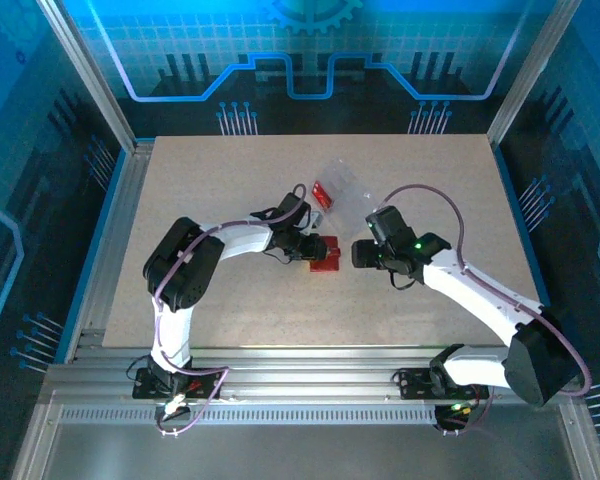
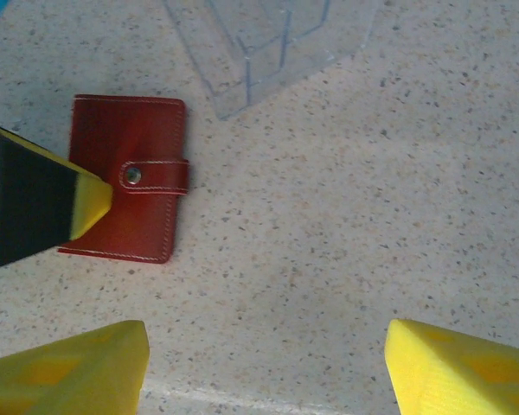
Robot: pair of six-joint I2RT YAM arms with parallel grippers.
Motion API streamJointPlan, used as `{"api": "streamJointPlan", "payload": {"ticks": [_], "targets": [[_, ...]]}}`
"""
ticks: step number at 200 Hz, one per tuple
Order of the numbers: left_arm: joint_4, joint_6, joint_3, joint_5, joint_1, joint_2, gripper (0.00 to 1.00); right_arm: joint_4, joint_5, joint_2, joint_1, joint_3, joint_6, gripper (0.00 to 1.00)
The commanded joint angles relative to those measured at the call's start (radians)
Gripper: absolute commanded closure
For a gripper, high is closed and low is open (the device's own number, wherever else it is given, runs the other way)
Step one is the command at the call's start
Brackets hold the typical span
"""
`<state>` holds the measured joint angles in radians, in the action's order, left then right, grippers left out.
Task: Put the credit cards into the card holder
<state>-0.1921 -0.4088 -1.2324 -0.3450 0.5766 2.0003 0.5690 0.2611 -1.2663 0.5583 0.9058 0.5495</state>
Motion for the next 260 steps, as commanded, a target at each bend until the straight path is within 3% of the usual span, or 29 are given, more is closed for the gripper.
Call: {"api": "streamJointPlan", "payload": {"ticks": [1, 64, 117, 153, 201, 260], "targets": [[-0.094, 0.006, 0.079, -0.014, 0.04, 0.011, 0.74, 0.038, 0.021, -0.011, 0.022, 0.03, -0.017, 0.27], [-0.069, -0.04, 0.146, -0.035, 0.069, -0.113, 0.72, 0.025, 0.023, -0.06, 0.055, 0.045, -0.018, 0.36], [-0.018, -0.121, 0.139, -0.107, 0.05, -0.279, 0.6, 0.027, 0.032, -0.157, 0.117, 0.105, -0.02, 0.45], [0.031, -0.202, 0.229, -0.09, -0.026, -0.351, 0.66, 0.029, 0.016, -0.228, 0.153, 0.138, -0.041, 0.59], [0.036, -0.209, 0.189, -0.123, -0.091, -0.264, 0.76, 0.002, -0.014, -0.368, 0.191, 0.208, -0.041, 0.72], [0.05, -0.196, 0.104, -0.13, -0.1, -0.113, 0.76, 0.017, -0.012, -0.507, 0.227, 0.287, -0.019, 0.69]]}}
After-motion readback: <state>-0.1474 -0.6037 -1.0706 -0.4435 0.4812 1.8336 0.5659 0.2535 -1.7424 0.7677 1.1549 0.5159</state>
